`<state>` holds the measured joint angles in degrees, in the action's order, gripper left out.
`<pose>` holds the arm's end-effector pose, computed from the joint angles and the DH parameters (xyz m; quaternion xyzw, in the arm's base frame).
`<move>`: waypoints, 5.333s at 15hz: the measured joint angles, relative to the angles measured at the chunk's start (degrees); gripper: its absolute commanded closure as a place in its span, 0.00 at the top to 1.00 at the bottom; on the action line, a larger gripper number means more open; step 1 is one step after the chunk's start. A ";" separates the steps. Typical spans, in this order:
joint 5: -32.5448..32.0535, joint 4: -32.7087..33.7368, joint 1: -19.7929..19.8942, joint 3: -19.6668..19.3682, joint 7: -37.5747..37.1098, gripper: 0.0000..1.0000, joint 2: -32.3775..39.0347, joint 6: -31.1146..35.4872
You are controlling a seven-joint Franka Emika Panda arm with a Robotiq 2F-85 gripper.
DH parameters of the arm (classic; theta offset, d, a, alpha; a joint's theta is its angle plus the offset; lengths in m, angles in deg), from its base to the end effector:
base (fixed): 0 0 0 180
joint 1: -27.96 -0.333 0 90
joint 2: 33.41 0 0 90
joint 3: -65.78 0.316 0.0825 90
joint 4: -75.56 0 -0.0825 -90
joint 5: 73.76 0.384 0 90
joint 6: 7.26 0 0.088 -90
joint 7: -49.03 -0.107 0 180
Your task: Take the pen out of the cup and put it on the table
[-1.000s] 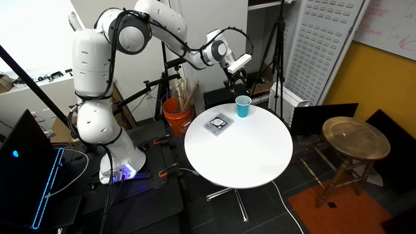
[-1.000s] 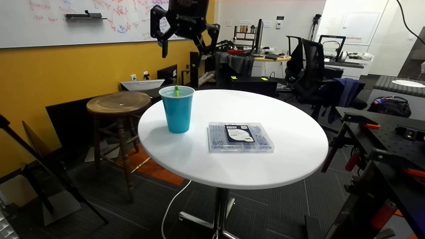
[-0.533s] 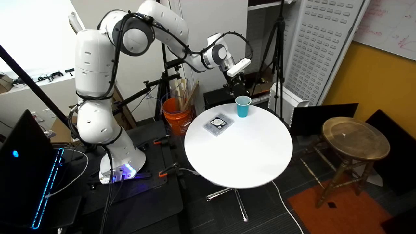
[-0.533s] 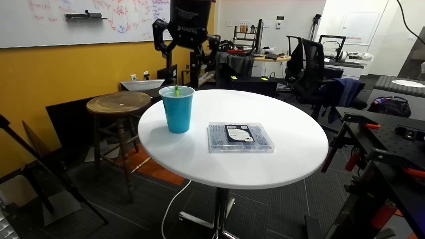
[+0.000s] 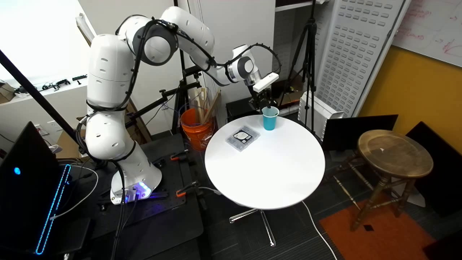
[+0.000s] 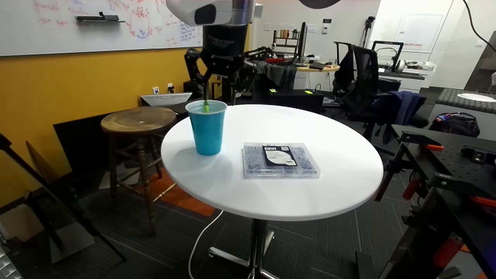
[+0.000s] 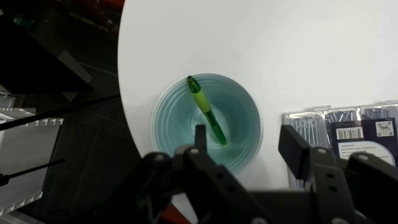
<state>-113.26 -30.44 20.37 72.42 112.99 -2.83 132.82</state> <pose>0.6319 0.1543 0.2417 0.5829 0.7874 -0.0504 0.1944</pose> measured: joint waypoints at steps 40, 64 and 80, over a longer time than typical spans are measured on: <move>-3.83 9.75 -0.29 -1.78 5.72 0.50 9.74 0.19; -12.92 12.64 -4.04 -3.57 1.49 0.03 10.81 -3.54; -18.76 7.23 -4.52 -3.40 -14.61 0.03 -0.96 -9.74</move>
<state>-132.02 -23.21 15.86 69.02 98.38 -3.80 123.08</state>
